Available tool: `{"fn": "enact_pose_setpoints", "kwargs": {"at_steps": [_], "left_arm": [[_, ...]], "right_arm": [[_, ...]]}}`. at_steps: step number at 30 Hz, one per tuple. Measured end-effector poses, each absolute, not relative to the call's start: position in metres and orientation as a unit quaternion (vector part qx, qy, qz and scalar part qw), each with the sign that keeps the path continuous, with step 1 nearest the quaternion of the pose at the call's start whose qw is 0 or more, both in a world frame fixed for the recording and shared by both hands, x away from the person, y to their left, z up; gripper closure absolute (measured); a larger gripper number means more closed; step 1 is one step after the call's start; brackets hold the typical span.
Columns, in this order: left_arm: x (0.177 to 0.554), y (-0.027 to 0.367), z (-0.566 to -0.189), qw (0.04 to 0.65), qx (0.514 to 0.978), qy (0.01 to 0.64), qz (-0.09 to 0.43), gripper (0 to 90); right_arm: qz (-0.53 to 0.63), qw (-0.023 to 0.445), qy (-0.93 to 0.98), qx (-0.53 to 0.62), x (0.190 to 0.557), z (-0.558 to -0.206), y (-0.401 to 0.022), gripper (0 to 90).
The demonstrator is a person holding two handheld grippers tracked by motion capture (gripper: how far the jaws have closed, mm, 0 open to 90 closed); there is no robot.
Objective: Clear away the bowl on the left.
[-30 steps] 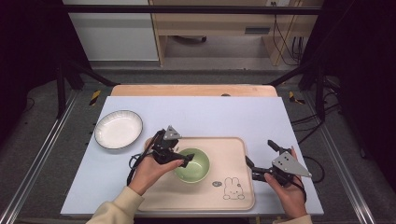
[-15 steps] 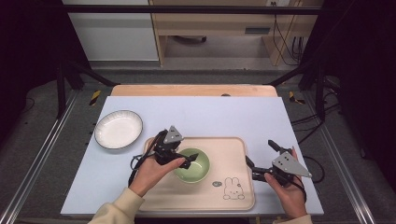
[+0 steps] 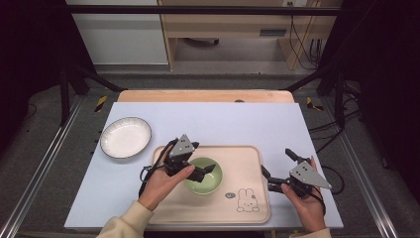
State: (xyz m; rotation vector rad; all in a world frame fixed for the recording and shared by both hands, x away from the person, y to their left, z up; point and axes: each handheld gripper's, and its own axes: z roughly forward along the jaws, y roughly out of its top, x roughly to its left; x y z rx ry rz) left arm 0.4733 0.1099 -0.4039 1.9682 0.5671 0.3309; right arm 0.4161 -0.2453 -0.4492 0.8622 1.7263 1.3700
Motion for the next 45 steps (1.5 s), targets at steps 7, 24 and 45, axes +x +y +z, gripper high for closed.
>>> {"fn": "enact_pose_setpoints", "kwargs": {"at_steps": [7,24,45], "left_arm": [[0.471,0.116,-0.402,0.534,0.801,0.235,0.133,7.2],[0.459,0.148,-0.402,0.552,0.783,0.229,0.173,6.9],[0.445,0.197,-0.396,0.575,0.751,0.255,0.203,6.2]], "right_arm": [[0.536,0.378,0.675,0.337,0.415,-0.449,-0.245,3.6],[0.534,0.379,0.676,0.337,0.415,-0.45,-0.244,3.6],[0.533,0.383,0.675,0.338,0.415,-0.45,-0.245,3.6]]}}
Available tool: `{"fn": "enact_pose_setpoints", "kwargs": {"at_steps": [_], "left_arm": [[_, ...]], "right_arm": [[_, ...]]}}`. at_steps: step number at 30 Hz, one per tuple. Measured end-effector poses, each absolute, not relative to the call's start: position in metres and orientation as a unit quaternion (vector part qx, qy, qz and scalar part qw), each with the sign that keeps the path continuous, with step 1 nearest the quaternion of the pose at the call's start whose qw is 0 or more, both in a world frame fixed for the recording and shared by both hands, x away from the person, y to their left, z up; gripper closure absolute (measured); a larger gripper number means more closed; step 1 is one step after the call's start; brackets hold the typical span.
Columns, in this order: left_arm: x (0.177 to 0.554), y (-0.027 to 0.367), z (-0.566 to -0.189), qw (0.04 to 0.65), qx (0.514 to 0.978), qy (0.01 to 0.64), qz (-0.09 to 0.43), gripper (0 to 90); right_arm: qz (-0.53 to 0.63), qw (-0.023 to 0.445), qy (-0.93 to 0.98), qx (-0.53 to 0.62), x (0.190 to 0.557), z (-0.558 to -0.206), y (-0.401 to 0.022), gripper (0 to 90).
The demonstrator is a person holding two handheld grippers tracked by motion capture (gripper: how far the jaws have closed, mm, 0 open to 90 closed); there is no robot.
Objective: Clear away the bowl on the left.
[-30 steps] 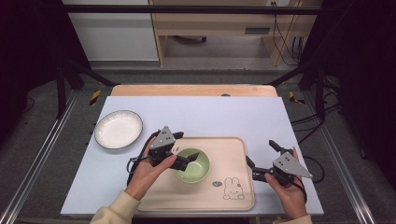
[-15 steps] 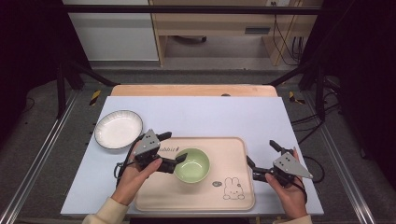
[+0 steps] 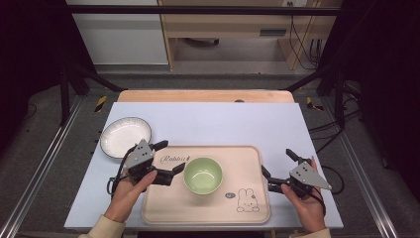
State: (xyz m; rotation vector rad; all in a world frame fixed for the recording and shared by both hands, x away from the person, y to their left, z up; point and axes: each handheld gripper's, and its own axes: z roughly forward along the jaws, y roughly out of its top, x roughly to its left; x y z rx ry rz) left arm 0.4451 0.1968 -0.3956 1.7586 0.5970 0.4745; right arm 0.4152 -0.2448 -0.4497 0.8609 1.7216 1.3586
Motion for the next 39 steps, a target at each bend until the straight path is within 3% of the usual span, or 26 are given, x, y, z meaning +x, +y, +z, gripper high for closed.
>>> {"fn": "enact_pose_setpoints", "kwargs": {"at_steps": [39], "left_arm": [[0.434,0.279,-0.415,0.597,0.702,0.303,0.241,5.8]], "right_arm": [[0.533,0.381,0.674,0.34,0.416,-0.45,-0.245,3.5]]}}
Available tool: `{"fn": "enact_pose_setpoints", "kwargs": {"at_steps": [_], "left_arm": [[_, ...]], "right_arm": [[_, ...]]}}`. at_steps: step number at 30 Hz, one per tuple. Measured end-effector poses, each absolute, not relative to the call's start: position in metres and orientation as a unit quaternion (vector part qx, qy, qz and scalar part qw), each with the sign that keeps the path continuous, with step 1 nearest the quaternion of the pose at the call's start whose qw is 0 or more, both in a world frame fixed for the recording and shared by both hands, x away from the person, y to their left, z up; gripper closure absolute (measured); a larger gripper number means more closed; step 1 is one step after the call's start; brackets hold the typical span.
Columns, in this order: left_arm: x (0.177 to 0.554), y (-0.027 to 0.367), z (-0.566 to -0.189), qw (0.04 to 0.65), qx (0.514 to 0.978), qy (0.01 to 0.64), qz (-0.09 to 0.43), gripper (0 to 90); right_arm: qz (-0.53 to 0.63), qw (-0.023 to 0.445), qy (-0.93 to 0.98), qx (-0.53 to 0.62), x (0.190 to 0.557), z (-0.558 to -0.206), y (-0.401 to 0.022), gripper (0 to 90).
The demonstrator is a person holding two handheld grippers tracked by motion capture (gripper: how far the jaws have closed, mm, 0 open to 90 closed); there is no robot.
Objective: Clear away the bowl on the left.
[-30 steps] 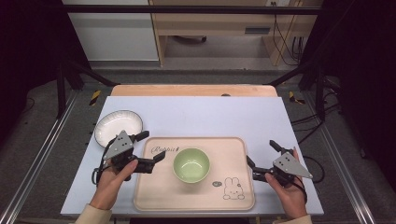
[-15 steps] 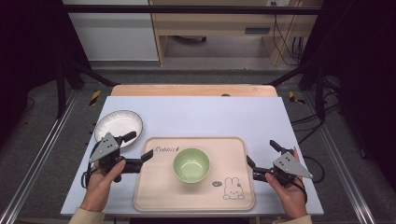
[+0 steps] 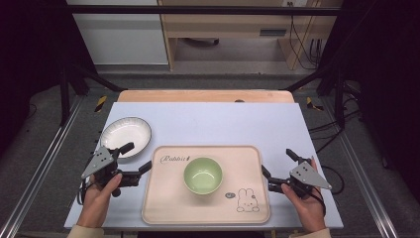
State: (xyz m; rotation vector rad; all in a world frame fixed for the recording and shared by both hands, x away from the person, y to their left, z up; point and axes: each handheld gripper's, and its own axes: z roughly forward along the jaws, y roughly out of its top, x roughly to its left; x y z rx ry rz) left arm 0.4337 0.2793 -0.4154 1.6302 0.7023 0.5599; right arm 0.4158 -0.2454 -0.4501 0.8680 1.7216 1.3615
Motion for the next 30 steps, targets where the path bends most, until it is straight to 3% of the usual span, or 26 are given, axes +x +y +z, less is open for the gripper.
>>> {"fn": "enact_pose_setpoints", "kwargs": {"at_steps": [14,24,30], "left_arm": [[0.428,0.293,-0.432,0.61,0.684,0.317,0.242,5.9],[0.427,0.295,-0.449,0.605,0.693,0.318,0.23,5.9],[0.428,0.286,-0.44,0.592,0.708,0.321,0.215,7.8]], "right_arm": [[0.534,0.38,0.675,0.34,0.416,-0.45,-0.245,3.6],[0.536,0.378,0.675,0.338,0.416,-0.45,-0.245,3.6],[0.535,0.378,0.677,0.336,0.416,-0.45,-0.244,3.6]]}}
